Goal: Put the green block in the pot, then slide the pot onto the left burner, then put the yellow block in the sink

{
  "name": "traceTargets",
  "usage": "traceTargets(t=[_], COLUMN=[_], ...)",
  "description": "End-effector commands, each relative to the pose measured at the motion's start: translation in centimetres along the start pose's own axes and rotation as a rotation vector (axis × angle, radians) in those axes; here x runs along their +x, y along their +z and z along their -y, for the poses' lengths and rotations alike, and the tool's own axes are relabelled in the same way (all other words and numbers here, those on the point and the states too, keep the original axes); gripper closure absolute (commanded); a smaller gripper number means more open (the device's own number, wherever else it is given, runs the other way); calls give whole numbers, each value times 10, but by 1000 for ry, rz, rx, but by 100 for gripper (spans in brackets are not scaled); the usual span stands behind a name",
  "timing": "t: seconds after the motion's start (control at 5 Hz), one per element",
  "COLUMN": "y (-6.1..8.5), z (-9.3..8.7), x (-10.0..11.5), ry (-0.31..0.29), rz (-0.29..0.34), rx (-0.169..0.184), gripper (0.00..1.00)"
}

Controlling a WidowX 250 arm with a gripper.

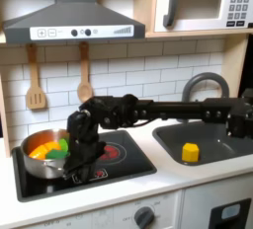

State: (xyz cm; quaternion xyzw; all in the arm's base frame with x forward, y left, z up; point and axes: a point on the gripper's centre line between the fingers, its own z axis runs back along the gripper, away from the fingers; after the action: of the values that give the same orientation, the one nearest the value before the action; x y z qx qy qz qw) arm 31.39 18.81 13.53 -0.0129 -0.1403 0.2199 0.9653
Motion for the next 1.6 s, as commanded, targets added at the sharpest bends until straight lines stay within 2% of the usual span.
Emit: traceTargets(t=[0.0,0.2,0.4,0.6,0.8,1.0,1.4], y=[5,18,23,43,50,61,82], z=[5,11,23,31,42,57,65], x=[0,0,-5,-4,-9,-12,-17], ry=[-13,-31,-60,-73,-100,-140,-161], rz=[11,42,43,97,108,135,144], rx=[-9,-22,-44,-60,-78,-98,-99], gripper=[100,100,100,100,100,4,0])
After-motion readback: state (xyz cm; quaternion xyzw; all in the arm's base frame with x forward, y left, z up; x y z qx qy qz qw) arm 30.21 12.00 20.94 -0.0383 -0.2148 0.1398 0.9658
